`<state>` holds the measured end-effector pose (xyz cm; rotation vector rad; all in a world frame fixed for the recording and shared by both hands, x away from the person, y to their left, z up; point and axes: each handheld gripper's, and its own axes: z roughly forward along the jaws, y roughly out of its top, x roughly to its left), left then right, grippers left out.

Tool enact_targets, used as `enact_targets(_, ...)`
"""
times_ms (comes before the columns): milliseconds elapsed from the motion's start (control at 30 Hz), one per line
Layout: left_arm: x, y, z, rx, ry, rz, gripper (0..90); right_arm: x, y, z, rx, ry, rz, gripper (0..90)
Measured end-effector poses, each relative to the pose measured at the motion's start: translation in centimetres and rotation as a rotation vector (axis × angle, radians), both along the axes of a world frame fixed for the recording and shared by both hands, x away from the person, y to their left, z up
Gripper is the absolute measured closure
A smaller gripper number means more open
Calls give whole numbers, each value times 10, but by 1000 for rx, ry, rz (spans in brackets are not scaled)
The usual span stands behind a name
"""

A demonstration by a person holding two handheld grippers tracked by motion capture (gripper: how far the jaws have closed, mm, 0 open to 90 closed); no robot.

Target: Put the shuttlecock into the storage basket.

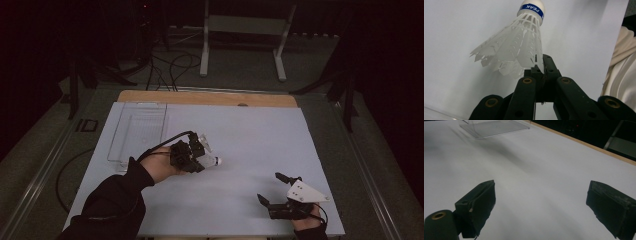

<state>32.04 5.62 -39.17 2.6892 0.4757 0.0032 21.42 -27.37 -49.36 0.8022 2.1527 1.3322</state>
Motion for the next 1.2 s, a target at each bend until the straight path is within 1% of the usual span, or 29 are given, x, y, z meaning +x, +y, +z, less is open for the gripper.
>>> enact_targets(67,0,2,2,3,-6,-9,900,0,0,0,2,0,0,89)
enact_targets(100,0,3,3,-1,1,-14,900,0,0,0,3,1,1,89)
enact_targets(133,0,5,4,-8,2,-9,900,0,0,0,3,1,-1,89)
enact_targets(167,-1,6,5,-4,-5,-10,900,0,0,0,2,2,-1,89)
enact_targets(233,-1,8,7,-6,-1,-11,900,0,0,0,5,5,-2,89)
enact_targets(400,0,13,12,-1,-10,-14,900,1,0,-1,5,7,-3,89)
enact_targets(467,-1,15,15,-11,-9,-9,900,1,0,0,5,6,-2,89)
enact_targets(500,0,16,17,-3,-18,-18,900,1,0,-1,6,7,-3,89)
enact_targets(600,0,20,22,-4,-20,-14,900,1,0,-1,6,6,-4,89)
enact_targets(767,1,25,29,-16,-30,-11,900,1,0,-1,8,7,-2,89)
enact_targets(900,1,27,31,-24,-32,-22,900,1,0,-1,6,6,-2,89)
enact_targets(933,1,28,32,-19,-36,-27,900,1,0,-1,6,6,-2,89)
enact_targets(967,2,29,33,-22,-39,-24,900,1,0,0,6,7,-2,89)
enact_targets(1000,3,31,34,-30,-33,-18,900,1,0,0,8,8,-3,89)
enact_targets(1067,4,33,36,-24,-38,-9,900,1,0,-1,7,7,-3,89)
enact_targets(1167,5,37,38,-28,-36,-5,900,1,0,-1,6,8,-1,89)
enact_targets(1200,5,38,38,-20,-42,-5,900,1,1,-1,5,8,-1,89)
